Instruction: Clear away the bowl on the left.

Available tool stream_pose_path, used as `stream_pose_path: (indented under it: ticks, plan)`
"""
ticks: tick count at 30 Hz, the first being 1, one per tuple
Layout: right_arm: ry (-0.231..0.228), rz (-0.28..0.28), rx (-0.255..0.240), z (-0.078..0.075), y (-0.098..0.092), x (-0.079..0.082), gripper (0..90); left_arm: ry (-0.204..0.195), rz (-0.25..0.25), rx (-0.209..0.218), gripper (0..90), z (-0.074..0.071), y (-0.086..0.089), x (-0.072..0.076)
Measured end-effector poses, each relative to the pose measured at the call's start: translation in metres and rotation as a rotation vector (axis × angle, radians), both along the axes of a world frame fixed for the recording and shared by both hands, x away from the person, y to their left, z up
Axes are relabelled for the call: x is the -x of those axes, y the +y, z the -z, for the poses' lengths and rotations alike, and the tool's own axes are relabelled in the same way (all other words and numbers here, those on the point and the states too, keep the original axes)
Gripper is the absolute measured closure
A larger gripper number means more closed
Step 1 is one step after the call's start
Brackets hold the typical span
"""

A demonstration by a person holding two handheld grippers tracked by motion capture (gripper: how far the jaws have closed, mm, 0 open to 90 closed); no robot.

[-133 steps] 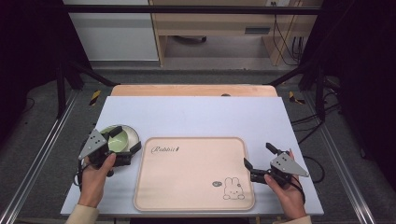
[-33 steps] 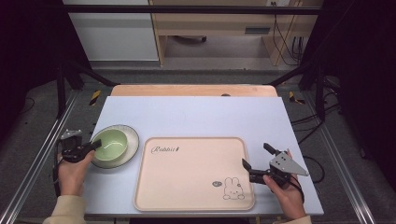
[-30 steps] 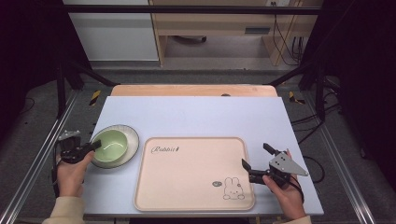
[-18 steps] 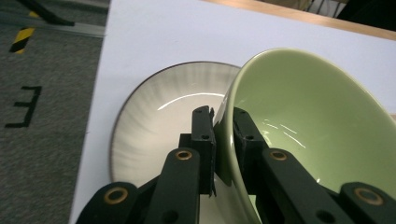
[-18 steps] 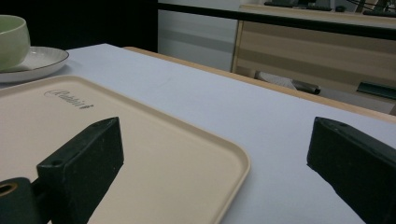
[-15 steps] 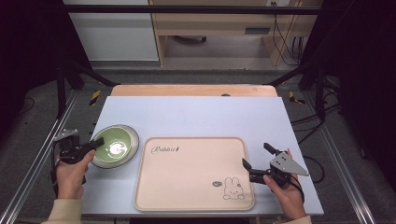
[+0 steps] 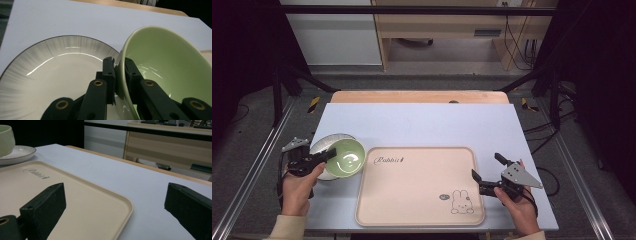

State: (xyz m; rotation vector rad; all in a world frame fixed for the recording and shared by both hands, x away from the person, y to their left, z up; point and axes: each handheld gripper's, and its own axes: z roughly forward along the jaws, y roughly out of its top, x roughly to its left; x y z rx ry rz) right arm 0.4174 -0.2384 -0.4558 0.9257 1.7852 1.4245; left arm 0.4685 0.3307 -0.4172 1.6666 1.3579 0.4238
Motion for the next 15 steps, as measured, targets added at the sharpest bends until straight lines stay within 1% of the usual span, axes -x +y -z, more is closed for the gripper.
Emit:
stream_pose_path:
  ticks: [5, 8, 11, 12, 13, 15]
  plan:
    - [0.001, 0.001, 0.004, 0.000, 0.001, 0.000, 3.7, -0.002, 0.031, 0.011, 81.6, 0.000, -0.012, -0.001]
    - [-0.002, 0.002, 0.004, 0.000, 0.000, 0.000, 3.7, -0.004, 0.047, 0.003, 81.6, 0.000, -0.018, -0.001]
    - [-0.007, 0.003, 0.009, -0.002, -0.001, 0.001, 3.7, -0.008, 0.048, 0.007, 81.5, 0.001, -0.021, 0.000]
    - [-0.008, 0.008, 0.001, -0.002, -0.003, 0.002, 3.6, -0.001, 0.053, 0.031, 81.3, 0.003, -0.023, 0.000]
    - [-0.007, 0.014, 0.000, -0.002, -0.003, 0.002, 3.6, 0.003, 0.055, 0.040, 81.3, 0.003, -0.024, 0.000]
    - [-0.009, 0.017, -0.004, -0.003, -0.004, 0.002, 3.6, 0.002, 0.060, 0.040, 81.4, 0.002, -0.025, 0.000]
